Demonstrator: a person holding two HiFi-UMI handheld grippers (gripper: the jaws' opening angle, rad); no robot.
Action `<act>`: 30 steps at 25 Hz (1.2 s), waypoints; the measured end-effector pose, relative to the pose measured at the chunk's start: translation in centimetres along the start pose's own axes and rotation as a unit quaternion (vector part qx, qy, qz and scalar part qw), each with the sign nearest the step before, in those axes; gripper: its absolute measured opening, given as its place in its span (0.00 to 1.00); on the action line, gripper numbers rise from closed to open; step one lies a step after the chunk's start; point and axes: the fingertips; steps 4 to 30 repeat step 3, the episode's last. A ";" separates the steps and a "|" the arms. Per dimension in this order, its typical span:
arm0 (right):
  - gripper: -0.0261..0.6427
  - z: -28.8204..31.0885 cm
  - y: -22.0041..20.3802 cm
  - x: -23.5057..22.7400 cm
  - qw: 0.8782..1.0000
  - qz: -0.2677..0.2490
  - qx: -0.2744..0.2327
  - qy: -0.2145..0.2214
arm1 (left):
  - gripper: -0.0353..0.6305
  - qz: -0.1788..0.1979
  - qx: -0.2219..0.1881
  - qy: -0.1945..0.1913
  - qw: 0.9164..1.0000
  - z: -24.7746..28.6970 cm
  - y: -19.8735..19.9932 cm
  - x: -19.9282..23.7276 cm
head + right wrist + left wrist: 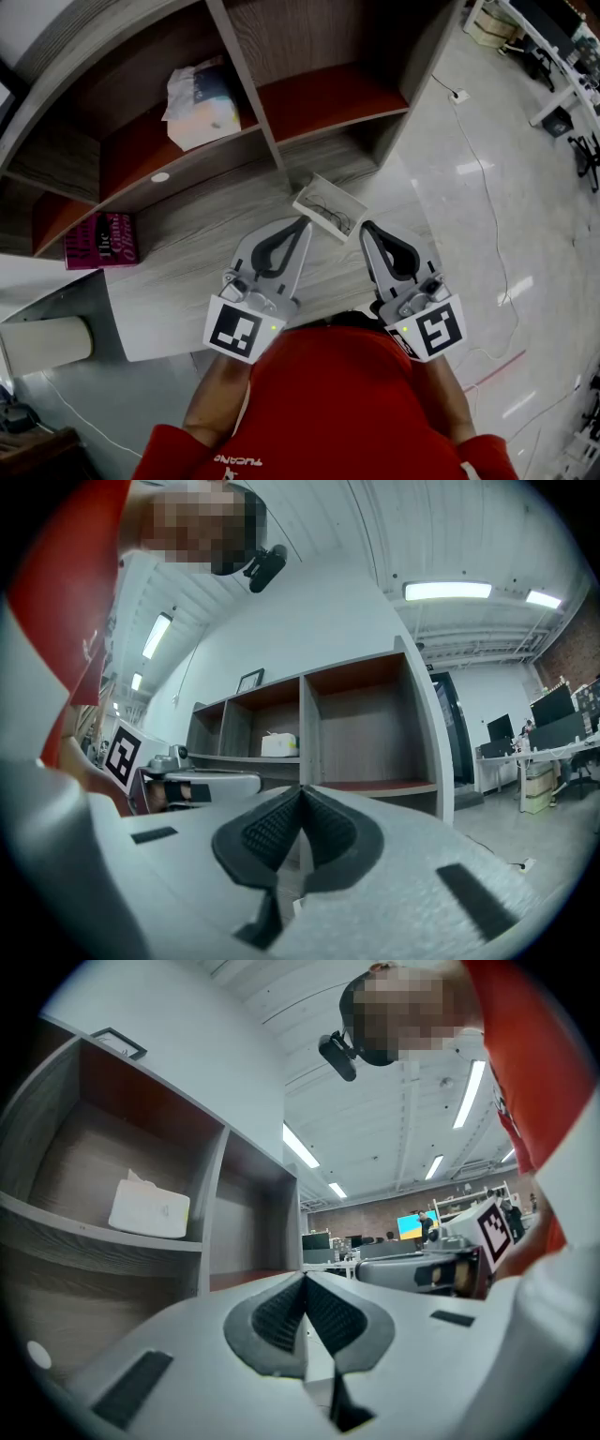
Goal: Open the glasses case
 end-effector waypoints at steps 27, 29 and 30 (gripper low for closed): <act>0.04 0.2 -0.1 0.0 1.000 0.000 0.002 0.000 | 0.07 0.000 0.001 -0.001 1.000 0.0 -0.1 0.2; 0.04 0.2 -0.1 0.0 1.000 0.000 0.002 0.000 | 0.07 0.000 0.001 -0.001 1.000 0.0 -0.1 0.2; 0.04 0.2 -0.1 0.0 1.000 0.000 0.002 0.000 | 0.07 0.000 0.001 -0.001 1.000 0.0 -0.1 0.2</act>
Point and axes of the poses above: the fingertips, and each gripper's own axes: z forward along the fingers, x to its left, y out of its top, and after that the axes turned 14 degrees about -y, right-handed
